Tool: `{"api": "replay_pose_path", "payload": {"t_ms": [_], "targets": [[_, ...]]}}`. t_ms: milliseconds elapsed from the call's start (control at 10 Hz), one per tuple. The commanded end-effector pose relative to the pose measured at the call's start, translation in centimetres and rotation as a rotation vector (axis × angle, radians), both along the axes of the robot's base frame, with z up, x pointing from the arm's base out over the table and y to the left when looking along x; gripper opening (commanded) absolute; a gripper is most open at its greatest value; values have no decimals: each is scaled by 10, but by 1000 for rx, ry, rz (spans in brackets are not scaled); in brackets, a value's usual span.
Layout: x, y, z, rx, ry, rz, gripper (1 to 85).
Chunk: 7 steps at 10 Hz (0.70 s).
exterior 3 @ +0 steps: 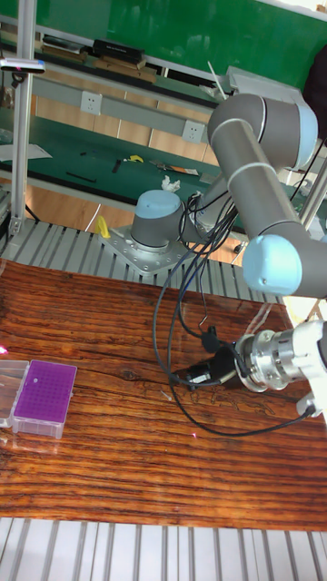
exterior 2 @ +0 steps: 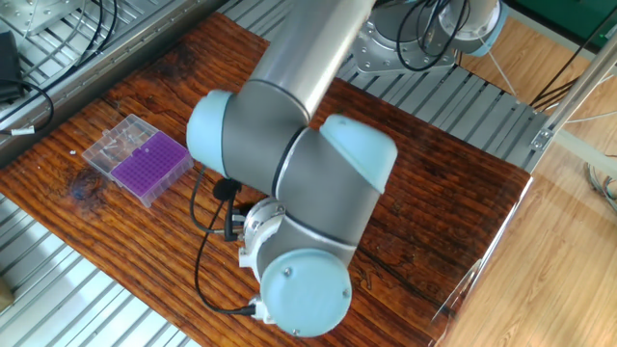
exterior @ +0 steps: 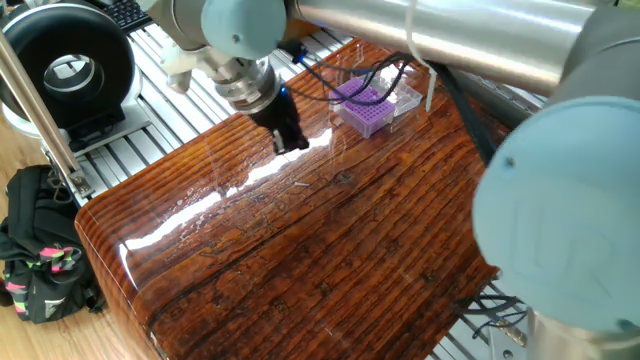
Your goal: Insert a small pipette tip into the holder for small pipette tips
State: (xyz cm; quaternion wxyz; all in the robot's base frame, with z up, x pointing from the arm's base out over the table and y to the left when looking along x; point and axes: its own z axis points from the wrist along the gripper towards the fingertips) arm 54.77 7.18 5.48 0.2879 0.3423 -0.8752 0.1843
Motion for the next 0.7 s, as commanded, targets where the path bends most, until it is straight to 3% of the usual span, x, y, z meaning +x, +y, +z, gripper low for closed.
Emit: {"api": "replay_pose_path", "payload": {"t_ms": [0, 400, 600], "targets": [[-6, -6, -9, -3, 26, -2, 197], [-8, 8, -27, 61, 18, -23, 327], [-5, 5, -24, 50, 17, -19, 320]]}}
